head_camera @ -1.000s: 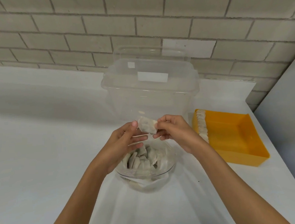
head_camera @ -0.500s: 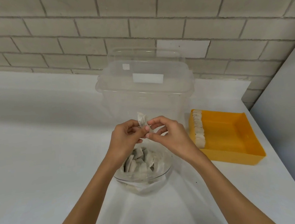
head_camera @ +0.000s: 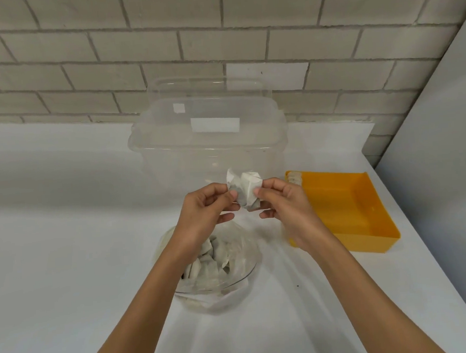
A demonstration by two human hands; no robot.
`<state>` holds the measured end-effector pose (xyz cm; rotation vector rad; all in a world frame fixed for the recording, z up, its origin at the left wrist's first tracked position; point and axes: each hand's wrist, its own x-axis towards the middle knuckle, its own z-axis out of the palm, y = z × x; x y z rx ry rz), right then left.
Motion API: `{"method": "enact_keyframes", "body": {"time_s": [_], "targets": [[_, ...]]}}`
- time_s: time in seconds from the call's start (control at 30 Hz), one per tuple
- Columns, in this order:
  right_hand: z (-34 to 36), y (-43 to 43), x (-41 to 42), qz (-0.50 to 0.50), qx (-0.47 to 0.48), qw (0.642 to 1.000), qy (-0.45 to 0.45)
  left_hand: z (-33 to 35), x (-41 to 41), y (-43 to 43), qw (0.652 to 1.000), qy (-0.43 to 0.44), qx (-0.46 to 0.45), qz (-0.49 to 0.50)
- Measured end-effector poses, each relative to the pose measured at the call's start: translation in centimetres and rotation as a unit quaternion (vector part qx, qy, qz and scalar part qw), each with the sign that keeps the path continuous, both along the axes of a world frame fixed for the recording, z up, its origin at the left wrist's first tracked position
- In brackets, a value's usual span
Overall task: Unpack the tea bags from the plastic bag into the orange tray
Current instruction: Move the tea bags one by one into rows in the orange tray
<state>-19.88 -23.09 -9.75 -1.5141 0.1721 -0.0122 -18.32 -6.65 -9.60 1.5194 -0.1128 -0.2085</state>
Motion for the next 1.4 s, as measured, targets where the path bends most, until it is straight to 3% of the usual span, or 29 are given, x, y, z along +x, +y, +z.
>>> {"method": "enact_keyframes", "body": {"time_s": [0.33,0.6,0.77,0.87,1.0,1.17,1.4], "targets": [[0.3,-3.1,-0.8,-0.015,-0.008,1.0,-0.009,0.2,0.4,-3.5,0.998,-0.039,0.033,-0.049],[0.2,-4.4,-1.5,-0.024,0.019,0.999,-0.026,0.3,1.0,-5.2,0.999,-0.018,0.0,-0.037],[0.0,-5.0,-1.6,-0.044,0.072,0.996,-0.019,0.3,1.4,-5.9,0.995,0.022,0.009,-0.098],[-0.2,-5.2,-1.6,-0.055,0.055,0.997,-0.028,0.0,1.2,-6.2,0.989,0.043,0.002,-0.141],[-0.1,-5.4,-1.5,-0.1,0.006,0.994,-0.051,-0.5,1.3,-6.7,0.993,0.036,-0.001,-0.109],[0.0,-5.6,-1.1,-0.085,-0.064,0.993,-0.058,-0.4,1.4,-7.1,0.994,0.001,0.008,-0.111],[0.6,-7.1,-1.1,-0.085,-0.005,0.995,-0.045,0.0,1.7,-7.3,0.992,0.032,-0.039,-0.115]]}}
